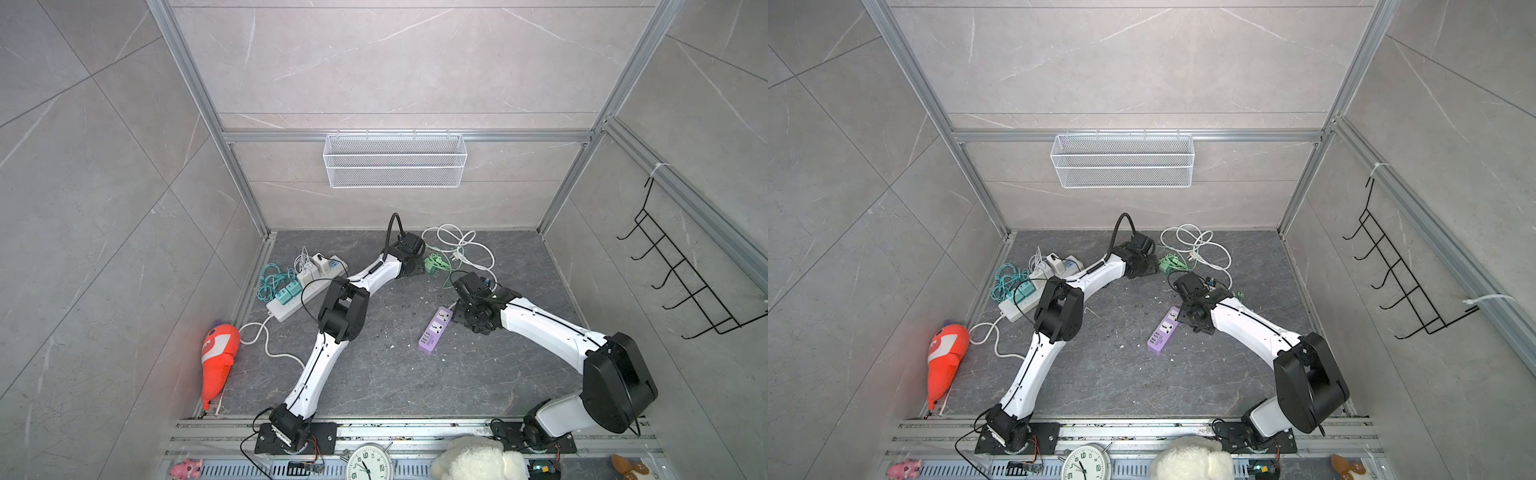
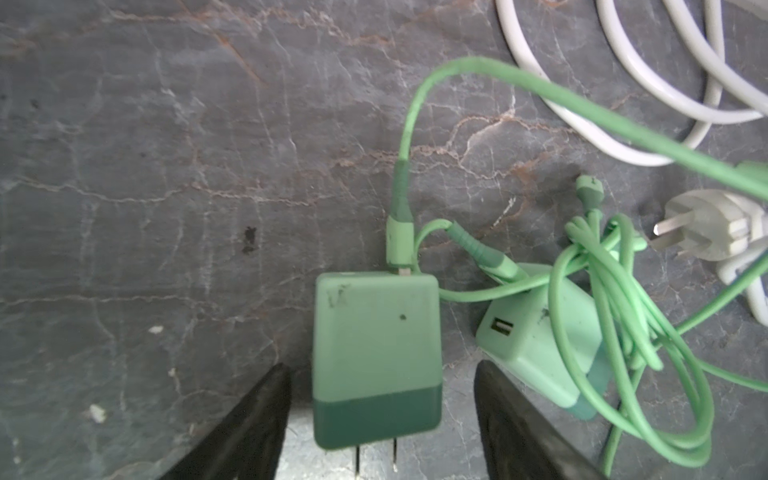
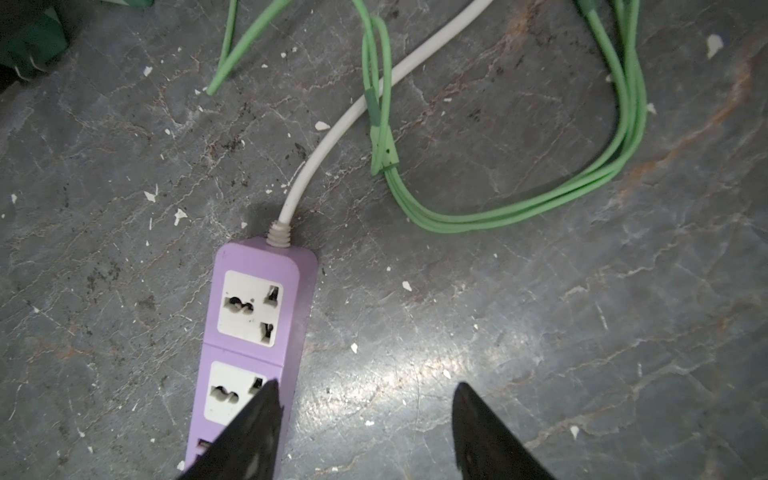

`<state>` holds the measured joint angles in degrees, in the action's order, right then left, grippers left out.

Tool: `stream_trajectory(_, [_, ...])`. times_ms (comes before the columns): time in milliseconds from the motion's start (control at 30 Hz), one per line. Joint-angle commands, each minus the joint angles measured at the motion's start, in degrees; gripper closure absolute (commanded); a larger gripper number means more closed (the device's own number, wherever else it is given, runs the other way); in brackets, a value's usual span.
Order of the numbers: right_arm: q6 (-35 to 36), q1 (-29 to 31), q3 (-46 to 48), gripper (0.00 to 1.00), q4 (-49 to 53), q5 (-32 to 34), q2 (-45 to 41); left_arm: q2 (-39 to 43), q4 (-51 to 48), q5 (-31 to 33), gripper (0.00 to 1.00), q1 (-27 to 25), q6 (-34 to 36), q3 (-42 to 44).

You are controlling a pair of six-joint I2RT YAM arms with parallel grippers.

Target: Insert the plug

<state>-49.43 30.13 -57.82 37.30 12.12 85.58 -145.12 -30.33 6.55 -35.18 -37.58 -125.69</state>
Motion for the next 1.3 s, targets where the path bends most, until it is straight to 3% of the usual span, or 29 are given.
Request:
stream_trajectory(0, [1.6, -0.8, 1.6, 0.33, -0.7, -0.8, -1.4, -1.4, -4.0, 0.7, 0.31, -0.3, 0.3, -0.5])
stream_trajectory(367, [1.4, -1.5, 4.4, 0.35, -0.2, -1.7, -6.2, -0.5, -3.7, 2.6, 0.44, -0.2, 3.1, 1.9])
stream_trajectory(900, [0.5, -1.5, 8.6, 0.36, 5.7, -2.0, -15.5, 0.6, -1.5, -1.2, 0.68, 0.4, 11.4, 2.9])
stream_trajectory(1033, [1.2, -1.5, 8.6, 0.36, 8.9, -0.9, -18.0, 7.0, 2.2, -2.1, 0.70, 0.8, 15.9, 9.3])
stream_trajectory(1167, [3.2, -1.5, 7.2, 0.36, 12.6, -0.6, -20.1, 19.8, 8.1, -1.2, 0.70, 2.3, 19.9, 20.9])
stream_trajectory(1267, [6.0, -1.5, 6.0, 0.36, 13.0, -4.3, -21.3, 29.4, 12.6, -0.8, 0.70, 3.7, 22.6, 30.8])
